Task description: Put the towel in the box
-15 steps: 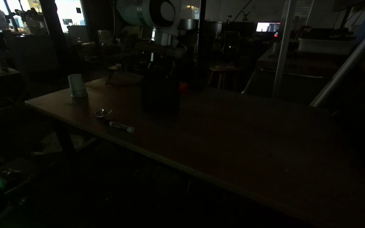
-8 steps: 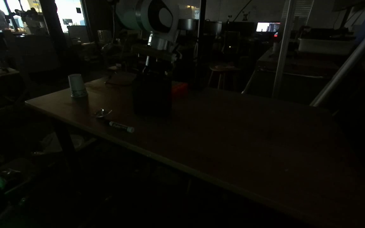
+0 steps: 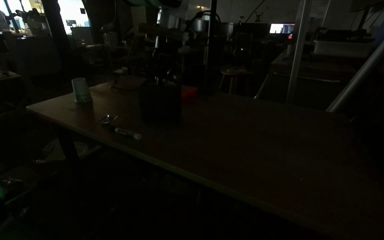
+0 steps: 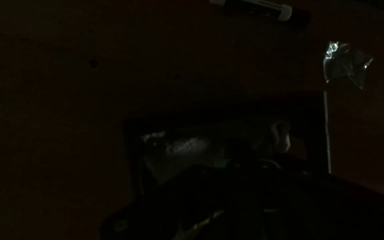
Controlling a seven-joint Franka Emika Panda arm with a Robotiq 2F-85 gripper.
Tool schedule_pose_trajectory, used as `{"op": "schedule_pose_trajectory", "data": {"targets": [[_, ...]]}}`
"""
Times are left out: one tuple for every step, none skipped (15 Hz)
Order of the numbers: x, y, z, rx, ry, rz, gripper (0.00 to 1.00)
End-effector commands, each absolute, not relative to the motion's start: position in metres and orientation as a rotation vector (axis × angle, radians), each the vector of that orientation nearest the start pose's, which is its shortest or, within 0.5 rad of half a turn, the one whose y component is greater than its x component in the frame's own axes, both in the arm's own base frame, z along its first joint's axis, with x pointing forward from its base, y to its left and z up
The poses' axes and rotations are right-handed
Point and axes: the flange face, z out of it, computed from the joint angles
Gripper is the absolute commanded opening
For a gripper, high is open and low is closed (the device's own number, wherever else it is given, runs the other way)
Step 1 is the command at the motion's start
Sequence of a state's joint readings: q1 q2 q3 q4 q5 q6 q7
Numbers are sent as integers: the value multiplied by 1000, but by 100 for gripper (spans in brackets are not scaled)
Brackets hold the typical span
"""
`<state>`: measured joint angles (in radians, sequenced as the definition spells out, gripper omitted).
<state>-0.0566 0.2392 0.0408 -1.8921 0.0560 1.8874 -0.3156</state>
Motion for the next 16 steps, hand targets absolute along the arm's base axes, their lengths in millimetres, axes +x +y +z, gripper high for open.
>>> {"op": "schedule_pose_trajectory", "data": {"targets": [[566,-14,435,-3006,-372,139,1],[565,-15,448,-3012,-365,96,1],[564,-15,458,-3013,-365,66,1],[563,-14,466,-3016,-362,37,1],[563,-12,470,-3014,-367,15,1],[563,-10,473,-3013,-369,-1,1],[564,-8,472,-3009,-370,-13,1],[567,-6,469,-3005,-373,-22,1],[569,-4,465,-2999,-374,-29,1],[572,-1,459,-2992,-376,-31,1],[574,1,453,-2988,-380,-32,1],[575,3,445,-2984,-383,-25,1],[577,6,438,-2980,-389,-18,1],[578,7,430,-2975,-390,-8,1],[579,8,421,-2972,-393,6,1],[580,8,413,-2972,-391,20,1]]}}
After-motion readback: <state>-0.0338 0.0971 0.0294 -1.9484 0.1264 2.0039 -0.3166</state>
